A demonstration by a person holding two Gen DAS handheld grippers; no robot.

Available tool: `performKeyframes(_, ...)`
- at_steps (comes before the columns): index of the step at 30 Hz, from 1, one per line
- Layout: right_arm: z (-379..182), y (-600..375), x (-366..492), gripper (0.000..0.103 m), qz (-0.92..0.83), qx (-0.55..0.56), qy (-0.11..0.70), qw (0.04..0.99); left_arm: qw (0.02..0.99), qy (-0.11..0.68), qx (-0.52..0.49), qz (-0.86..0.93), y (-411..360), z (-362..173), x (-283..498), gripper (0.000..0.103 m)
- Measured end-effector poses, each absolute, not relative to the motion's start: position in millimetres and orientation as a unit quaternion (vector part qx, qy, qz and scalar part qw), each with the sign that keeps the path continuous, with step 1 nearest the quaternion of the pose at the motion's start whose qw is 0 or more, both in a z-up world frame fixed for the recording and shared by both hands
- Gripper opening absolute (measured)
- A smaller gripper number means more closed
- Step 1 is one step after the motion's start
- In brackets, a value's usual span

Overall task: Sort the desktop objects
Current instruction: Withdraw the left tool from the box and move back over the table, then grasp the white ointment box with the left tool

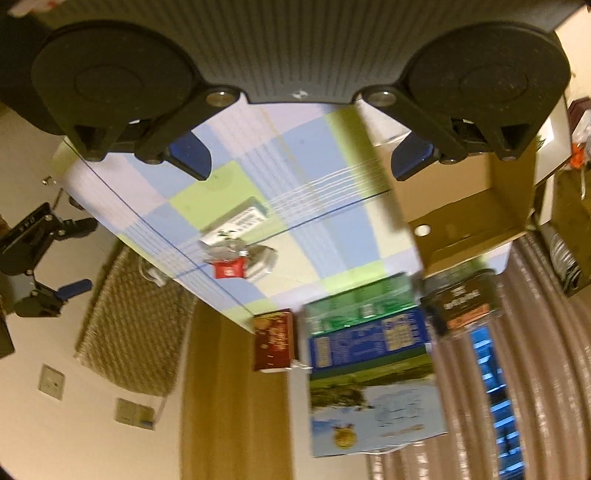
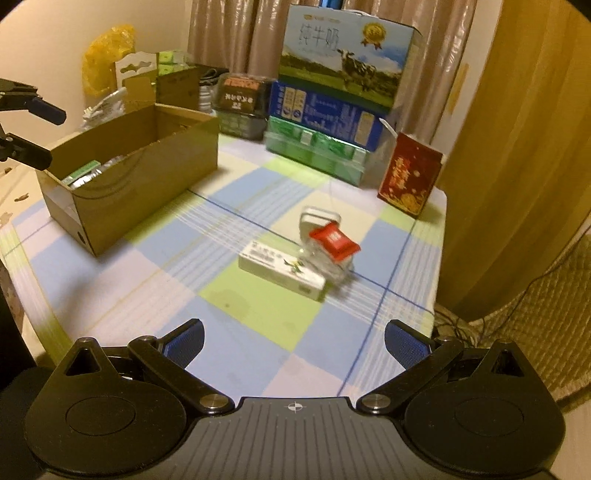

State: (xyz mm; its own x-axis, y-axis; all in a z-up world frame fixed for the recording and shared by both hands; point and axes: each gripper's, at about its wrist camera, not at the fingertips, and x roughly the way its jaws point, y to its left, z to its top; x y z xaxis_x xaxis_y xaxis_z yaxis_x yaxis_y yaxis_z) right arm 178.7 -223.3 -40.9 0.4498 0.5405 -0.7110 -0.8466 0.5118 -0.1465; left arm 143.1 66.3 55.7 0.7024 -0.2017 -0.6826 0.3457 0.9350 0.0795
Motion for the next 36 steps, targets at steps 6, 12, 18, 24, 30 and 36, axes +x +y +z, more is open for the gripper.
performKeyframes(6,-49,-231,189,0.101,0.426,-0.253,0.31,0.812,0.903,0.37,0.117,-0.185,33,42,160,0.102)
performKeyframes(12,-57,-233,205,0.101,0.427,-0.249,0.315,0.81,0.886,0.382,0.148,-0.218,1,27,186,0.102)
performKeyframes(18,-64,-228,226,0.101,0.42,-0.226,0.328,0.816,0.869,0.394,0.172,-0.245,-26,4,219,0.102)
performKeyframes(24,-74,-214,249,0.101,0.405,-0.219,0.344,0.819,0.846,0.403,0.208,-0.28,-47,-21,255,0.102)
performKeyframes(30,-87,-204,272,0.101,0.39,-0.209,0.358,0.822,0.822,0.41,0.24,-0.315,-63,-44,285,0.1)
performKeyframes(36,-98,-190,293,0.101,0.392,-0.202,0.372,0.817,0.796,0.416,0.273,-0.346,-79,-69,319,0.094)
